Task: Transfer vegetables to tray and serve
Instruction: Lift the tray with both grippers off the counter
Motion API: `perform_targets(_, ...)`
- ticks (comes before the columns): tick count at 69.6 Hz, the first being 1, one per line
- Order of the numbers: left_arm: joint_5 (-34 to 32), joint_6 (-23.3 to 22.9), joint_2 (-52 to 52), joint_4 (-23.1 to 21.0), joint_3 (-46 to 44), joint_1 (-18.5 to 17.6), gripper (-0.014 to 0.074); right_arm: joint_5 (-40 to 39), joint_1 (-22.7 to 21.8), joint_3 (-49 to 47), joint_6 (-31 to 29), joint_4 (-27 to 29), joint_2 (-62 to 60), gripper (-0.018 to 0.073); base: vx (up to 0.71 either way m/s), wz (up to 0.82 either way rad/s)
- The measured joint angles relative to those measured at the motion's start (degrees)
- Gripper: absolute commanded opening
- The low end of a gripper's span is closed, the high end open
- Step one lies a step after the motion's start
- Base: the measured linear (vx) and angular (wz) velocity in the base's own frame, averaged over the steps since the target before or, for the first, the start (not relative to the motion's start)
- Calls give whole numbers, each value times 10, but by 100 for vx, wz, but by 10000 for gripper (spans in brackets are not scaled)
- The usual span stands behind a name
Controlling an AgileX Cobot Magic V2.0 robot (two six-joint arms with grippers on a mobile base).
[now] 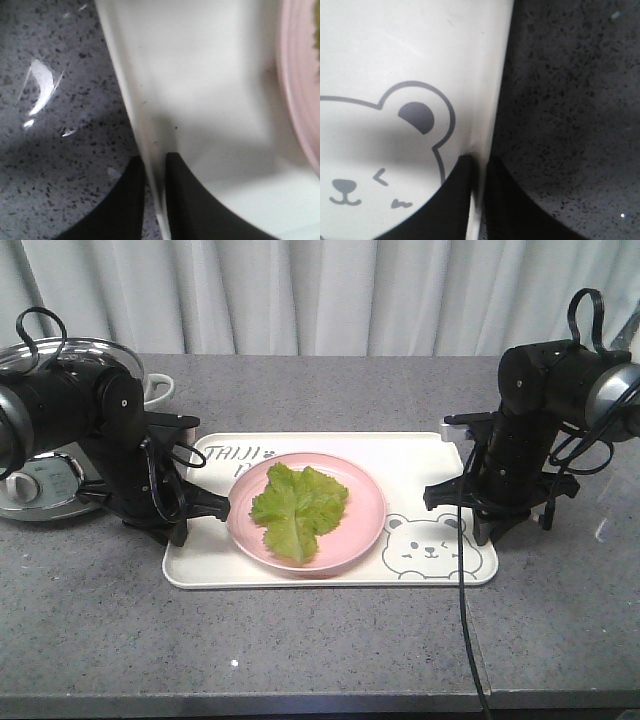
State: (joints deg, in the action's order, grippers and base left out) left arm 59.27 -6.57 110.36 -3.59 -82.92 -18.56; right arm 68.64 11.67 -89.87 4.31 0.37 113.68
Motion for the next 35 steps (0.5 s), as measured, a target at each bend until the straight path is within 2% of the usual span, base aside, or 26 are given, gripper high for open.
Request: perform_targets(35, -21, 10, -20, -32, 14, 0, -8, 1, -2, 6, 0, -24, -28, -10, 0, 0)
